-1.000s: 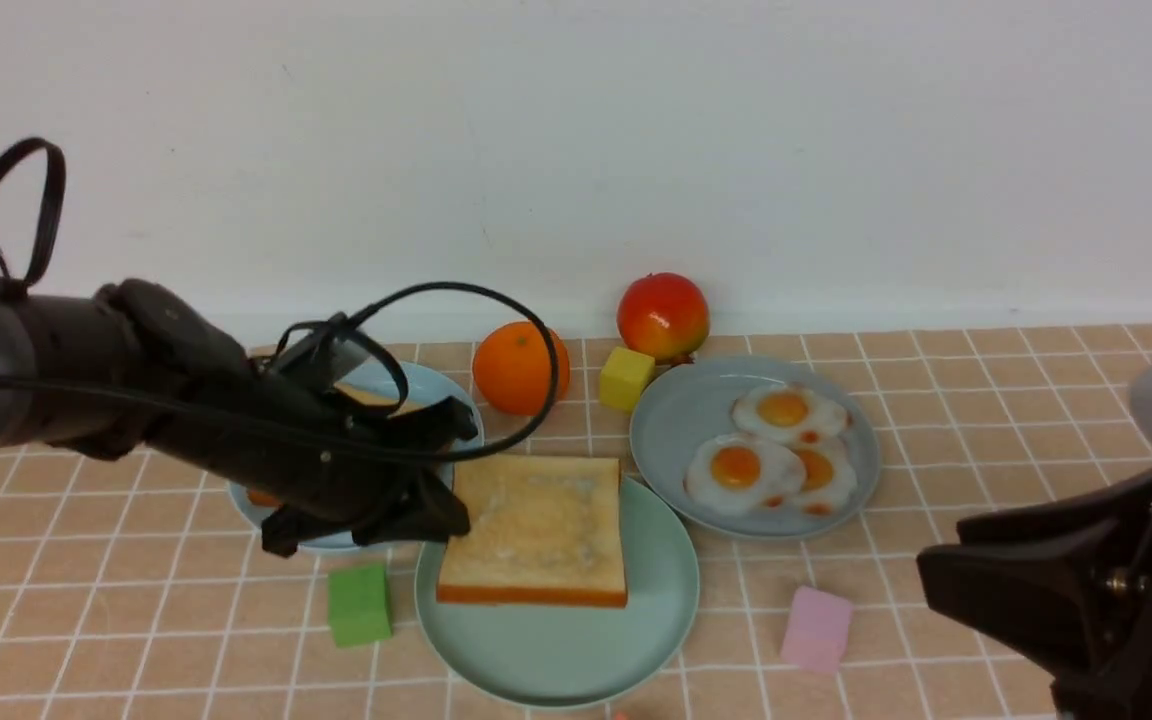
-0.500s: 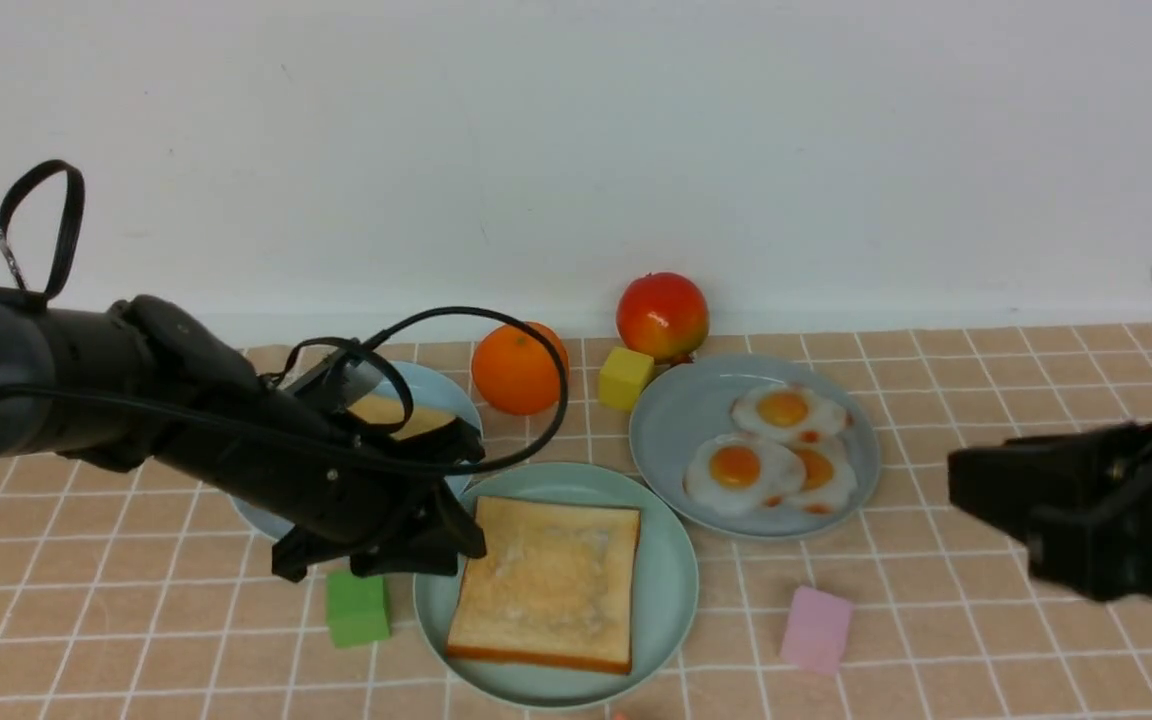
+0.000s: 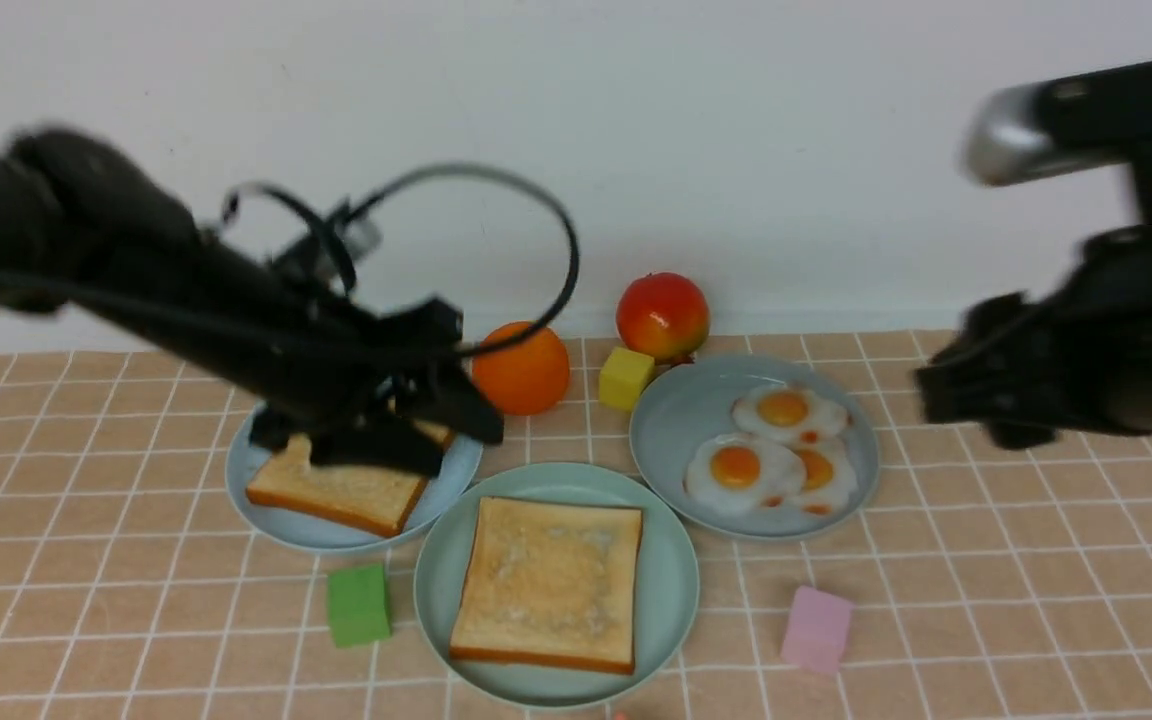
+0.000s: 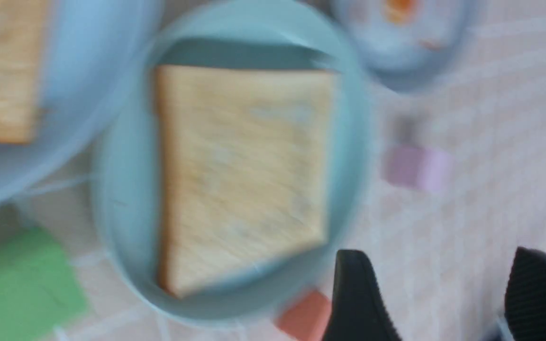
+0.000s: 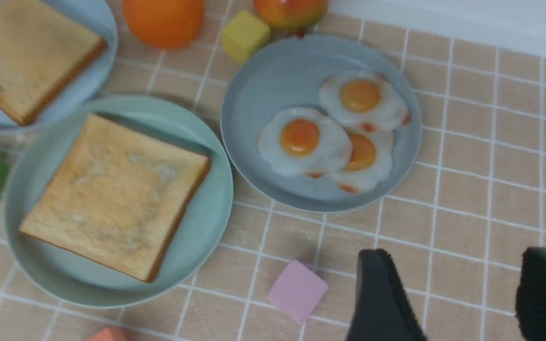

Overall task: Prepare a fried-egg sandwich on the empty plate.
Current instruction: Use the right arm to grab a fried egg

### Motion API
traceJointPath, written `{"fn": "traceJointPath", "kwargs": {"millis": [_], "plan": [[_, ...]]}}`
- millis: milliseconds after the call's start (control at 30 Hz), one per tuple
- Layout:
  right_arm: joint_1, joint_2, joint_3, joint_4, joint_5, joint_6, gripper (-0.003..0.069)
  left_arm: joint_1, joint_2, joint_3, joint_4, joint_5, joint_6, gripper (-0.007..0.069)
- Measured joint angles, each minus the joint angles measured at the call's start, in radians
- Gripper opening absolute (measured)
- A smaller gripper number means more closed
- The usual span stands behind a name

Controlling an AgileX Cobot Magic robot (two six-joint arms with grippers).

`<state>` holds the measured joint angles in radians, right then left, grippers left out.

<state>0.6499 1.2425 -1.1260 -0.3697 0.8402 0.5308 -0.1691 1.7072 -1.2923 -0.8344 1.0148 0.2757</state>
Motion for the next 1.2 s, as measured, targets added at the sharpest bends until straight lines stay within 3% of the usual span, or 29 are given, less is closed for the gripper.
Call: {"fn": "traceJointPath", "kwargs": {"millis": [200, 300, 467, 633, 933, 1200], "plan": [[-0.161, 0.175, -0.077, 0.171, -0.034, -0.094, 0.0400, -0.014, -0.112, -0.003, 0.077, 0.166, 0.003, 0.0425], [-0.287, 0.244, -0.094, 0.381, -0.063, -0.225, 0.0400, -0.049, -0.209, 0.043, 0.124, 0.156, 0.014, 0.0415], [-0.429, 0.367, -0.097, 0.756, -0.082, -0.465, 0.0400, -0.143, -0.378, 0.155, 0.135, 0.105, 0.174, 0.0386], [-0.474, 0.488, -0.141, 0.946, -0.087, -0.696, 0.0400, -0.239, -0.478, 0.260, 0.134, 0.060, 0.312, 0.0355], [-0.476, 0.699, -0.324, 0.937, 0.007, -0.716, 0.0400, -0.254, -0.485, 0.306, 0.141, -0.023, 0.302, 0.0290], [-0.474, 0.770, -0.497, 0.737, 0.059, -0.592, 0.0400, -0.254, -0.485, 0.306, 0.141, -0.026, 0.293, 0.0251]]}}
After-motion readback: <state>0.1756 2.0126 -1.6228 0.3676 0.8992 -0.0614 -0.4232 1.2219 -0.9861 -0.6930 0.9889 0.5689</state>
